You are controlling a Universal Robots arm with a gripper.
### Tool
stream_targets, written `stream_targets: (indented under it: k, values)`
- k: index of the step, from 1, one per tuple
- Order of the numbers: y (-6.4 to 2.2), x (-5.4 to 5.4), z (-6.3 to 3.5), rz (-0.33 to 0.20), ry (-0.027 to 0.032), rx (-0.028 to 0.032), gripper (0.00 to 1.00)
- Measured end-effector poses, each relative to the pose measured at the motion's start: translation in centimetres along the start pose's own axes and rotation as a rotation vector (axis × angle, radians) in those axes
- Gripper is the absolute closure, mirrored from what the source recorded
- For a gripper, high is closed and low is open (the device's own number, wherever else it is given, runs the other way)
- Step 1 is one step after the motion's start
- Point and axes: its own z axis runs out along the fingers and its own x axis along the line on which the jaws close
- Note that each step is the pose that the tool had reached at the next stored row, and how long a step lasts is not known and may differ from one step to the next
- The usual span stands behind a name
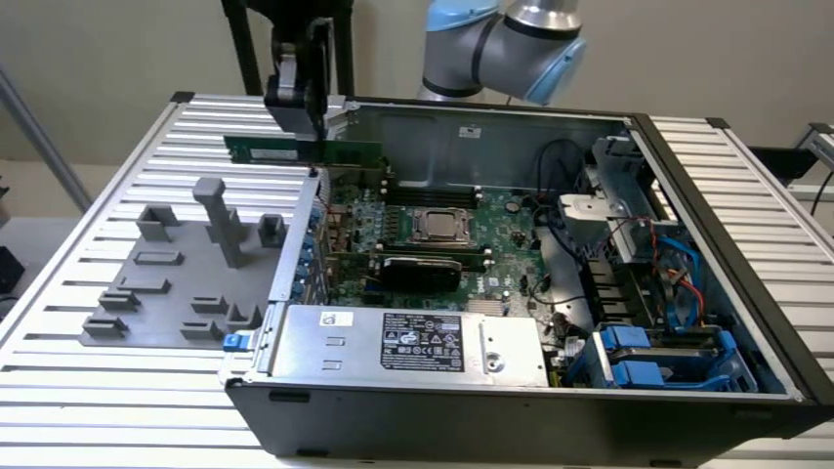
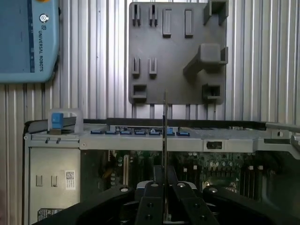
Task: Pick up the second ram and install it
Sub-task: 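Pick up the second ram and move it above second insertion slot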
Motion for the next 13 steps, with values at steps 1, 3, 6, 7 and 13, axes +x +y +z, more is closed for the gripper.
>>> stream_targets:
  k: [1, 3, 6, 7, 13]
  values:
    - [-0.42, -0.1, 0.03, 0.0, 0.0, 0.0, 0.87]
    - [-1.35, -0.3, 0.16, 0.0, 0.0001, 0.0, 0.87]
    - [-2.73, -0.8, 0.48, 0.0, 0.0001, -0.0001, 0.87]
    - [-3.18, -1.0, 0.6, 0.0, 0.0001, -0.0001, 0.87]
    - [-5.9, -2.3, 1.58, 0.0, 0.0, 0.0, 0.87]
